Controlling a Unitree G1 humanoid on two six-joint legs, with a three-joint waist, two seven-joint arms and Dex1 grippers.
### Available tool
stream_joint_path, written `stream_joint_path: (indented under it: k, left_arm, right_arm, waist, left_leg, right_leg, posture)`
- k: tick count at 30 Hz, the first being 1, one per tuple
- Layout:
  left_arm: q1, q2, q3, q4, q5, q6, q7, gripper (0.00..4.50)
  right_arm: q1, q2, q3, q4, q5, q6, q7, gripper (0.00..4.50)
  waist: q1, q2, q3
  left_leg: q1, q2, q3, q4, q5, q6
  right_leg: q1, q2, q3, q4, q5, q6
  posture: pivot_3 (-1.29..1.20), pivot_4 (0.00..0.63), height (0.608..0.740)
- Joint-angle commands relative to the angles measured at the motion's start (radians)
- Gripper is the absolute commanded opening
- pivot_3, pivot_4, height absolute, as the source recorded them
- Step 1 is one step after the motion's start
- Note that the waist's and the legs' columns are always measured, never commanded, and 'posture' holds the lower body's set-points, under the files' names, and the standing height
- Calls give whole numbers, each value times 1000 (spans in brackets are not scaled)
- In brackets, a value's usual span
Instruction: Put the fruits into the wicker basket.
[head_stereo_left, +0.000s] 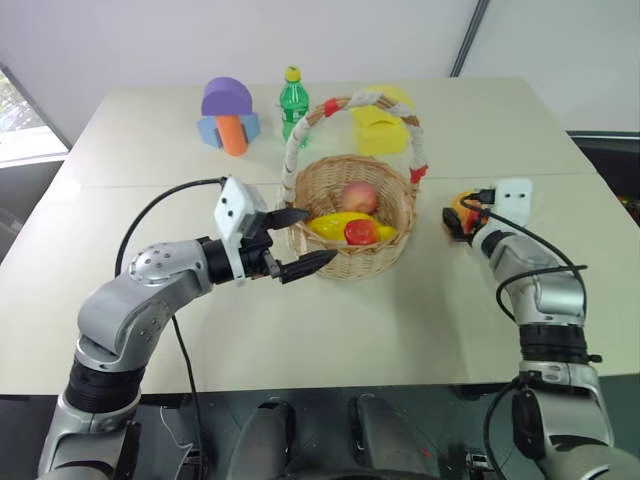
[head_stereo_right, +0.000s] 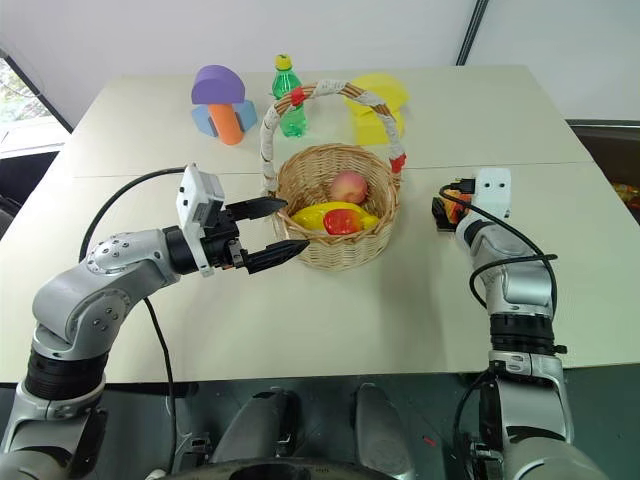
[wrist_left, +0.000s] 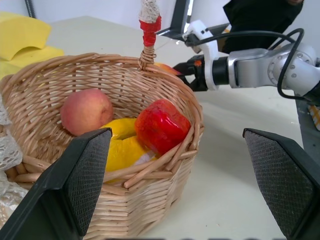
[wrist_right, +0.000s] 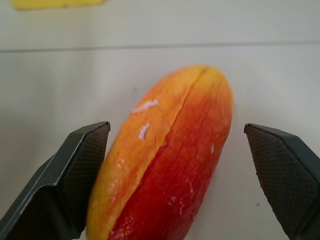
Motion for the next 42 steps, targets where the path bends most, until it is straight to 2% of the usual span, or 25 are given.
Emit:
stream_joint_path:
  k: [1,3,6,7,8,11,15,18,21,24,26,29,32,34,36,39,40,42]
  left_arm:
    - [0,1,12,-37,1,-25,4,4500]
    - [-1,0,8,-35,3,-26,4,4500]
    - [2,1,10,-33,3,-30,0,4500]
    - [4,2,13,-30,3,-34,-1,4500]
    - [8,2,20,-26,2,-39,-1,4500]
    - [43,4,68,-4,-5,-71,-8,4500]
    - [117,32,137,31,9,-147,-47,4500]
    - [160,53,191,81,-5,-181,-86,4500]
    - [187,74,196,118,18,-204,-115,4500]
    - [193,73,185,132,32,-225,-123,4500]
    - [189,59,175,120,27,-226,-119,4500]
    - [188,40,164,99,25,-226,-107,4500]
    - [196,25,155,78,23,-225,-93,4500]
    - [203,19,148,64,23,-225,-88,4500]
    - [205,10,145,55,20,-224,-77,4500]
    - [209,2,143,42,17,-220,-68,4500]
    - [209,0,144,40,16,-219,-66,4500]
    - [209,-2,143,38,16,-218,-64,4500]
  right_arm:
    - [-28,2,-34,-11,1,-18,4,4248]
    - [-25,5,-41,-20,5,-25,10,3724]
    - [-5,-6,-31,-67,-5,-33,27,2214]
    - [4,-10,-27,-89,-6,-30,35,1839]
    - [16,-17,-22,-116,-9,-25,43,1726]
    - [90,-84,4,-249,-30,-30,118,1725]
    - [235,-218,6,-465,28,-110,362,1725]
    - [359,-311,-47,-649,176,-128,595,1725]
    - [385,-353,-65,-767,328,-58,696,1725]
    - [288,-324,29,-820,364,-2,664,1725]
    - [171,-256,149,-795,284,23,577,1725]
    - [52,-168,248,-727,195,60,477,1725]
    - [-34,-88,280,-637,131,99,373,1725]
    - [-64,-70,296,-598,112,108,371,1725]
    - [-77,-73,317,-584,97,98,396,2775]
    - [-79,-71,318,-589,73,73,402,4124]
    - [-74,-78,315,-598,66,52,413,4466]
    - [-35,-109,291,-652,91,16,476,4466]
  waist:
    - [0,0,0]
    - [-1,0,0]
    - [-3,0,0]
    - [-3,0,0]
    - [-3,0,0]
    - [-1,0,0]
    - [3,1,0]
    - [-1,0,0]
    - [-4,0,0]
    - [-5,0,0]
    - [-8,0,0]
    - [3,0,0]
    - [7,0,0]
    - [8,0,0]
    - [7,0,0]
    - [3,0,0]
    - [3,0,0]
    - [2,0,0]
  left_leg:
    - [0,0,0,0,0,0]
    - [0,0,0,0,0,0]
    - [0,0,0,0,0,0]
    - [0,0,0,0,0,0]
    - [0,0,0,0,0,0]
    - [0,0,0,0,0,1]
    - [0,0,0,0,-1,2]
    - [0,0,0,0,-1,2]
    - [2,2,0,0,-1,2]
    - [3,2,0,0,-1,2]
    - [3,3,0,0,-1,2]
    - [2,3,-1,0,-1,2]
    - [-2,1,-2,0,-1,1]
    - [-3,0,-2,0,-1,1]
    - [-4,-1,-2,0,-1,1]
    - [-4,-1,-2,-1,-2,3]
    - [-3,-1,-2,-1,-2,3]
    - [-3,0,-1,-1,-2,3]
  right_leg:
    - [0,0,0,0,0,0]
    - [0,0,0,0,0,0]
    - [0,0,0,0,0,0]
    - [0,0,0,0,0,0]
    - [0,0,0,0,0,0]
    - [0,0,0,1,0,0]
    - [0,0,0,0,0,0]
    - [0,0,0,-1,0,0]
    - [2,1,0,-2,0,0]
    - [3,1,0,-1,0,0]
    - [3,1,0,-1,0,0]
    - [2,1,0,-1,1,-1]
    - [-1,-1,-1,-2,1,-1]
    - [-2,-3,-1,-2,1,-1]
    - [-2,-4,-1,-3,1,-1]
    - [-2,-4,-1,-3,1,-1]
    - [-3,-4,-1,-3,1,-1]
    - [-2,-3,-1,-3,1,-1]
  posture:
    - [0,150,740]
    - [0,150,740]
    - [0,150,740]
    - [0,150,740]
    - [0,150,740]
    - [0,150,740]
    - [0,150,740]
    - [0,150,740]
    - [0,150,740]
    - [0,150,740]
    - [0,150,740]
    - [0,150,740]
    - [0,150,740]
    - [0,150,740]
    - [0,150,740]
    - [0,150,740]
    - [0,150,740]
    - [0,150,740]
